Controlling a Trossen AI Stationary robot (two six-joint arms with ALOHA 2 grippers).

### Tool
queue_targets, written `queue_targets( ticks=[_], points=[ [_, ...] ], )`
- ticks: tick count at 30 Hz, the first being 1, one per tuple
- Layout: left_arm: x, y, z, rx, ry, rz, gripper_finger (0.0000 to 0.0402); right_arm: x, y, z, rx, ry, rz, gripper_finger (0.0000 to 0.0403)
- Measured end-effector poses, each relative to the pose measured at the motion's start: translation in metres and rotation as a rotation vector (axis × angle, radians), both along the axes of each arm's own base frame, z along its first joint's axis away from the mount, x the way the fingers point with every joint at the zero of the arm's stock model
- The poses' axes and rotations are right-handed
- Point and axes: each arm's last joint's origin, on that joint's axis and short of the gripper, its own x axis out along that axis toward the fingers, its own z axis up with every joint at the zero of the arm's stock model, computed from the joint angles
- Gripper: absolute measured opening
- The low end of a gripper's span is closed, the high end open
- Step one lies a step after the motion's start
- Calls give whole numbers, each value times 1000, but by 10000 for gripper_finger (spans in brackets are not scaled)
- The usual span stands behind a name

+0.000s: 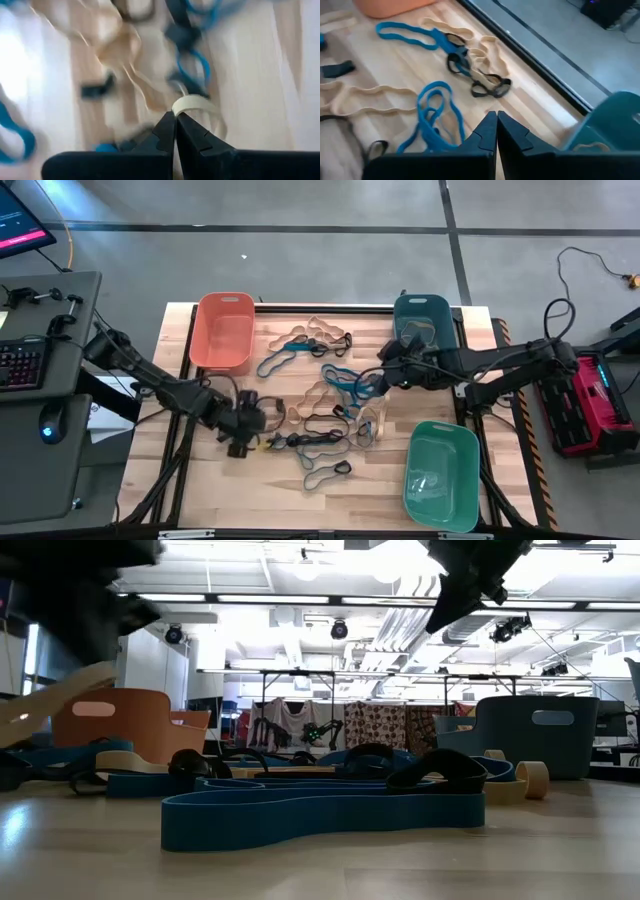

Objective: Sort rubber bands into baskets
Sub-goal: Put the white rubber band into the blue bin

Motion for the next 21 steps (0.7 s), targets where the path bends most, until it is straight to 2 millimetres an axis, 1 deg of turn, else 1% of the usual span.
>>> queue_targets(
  ticks=[5,9,12,16,21],
  points=[
    [20,14,8,-6,-135,3,1,8,10,-7,43,8,65,0],
    [35,25,16,-26,-273,-7,0,24,22,-19,62,24,135,6],
    [45,31,23,-46,-364,-46,0,40,30,-31,65,24,180,24],
    [53,40,31,-50,-460,-66,0,62,39,-49,96,-3,247,59],
    [60,49,38,-47,-541,-88,0,90,50,-66,154,-82,390,98]
  ],
)
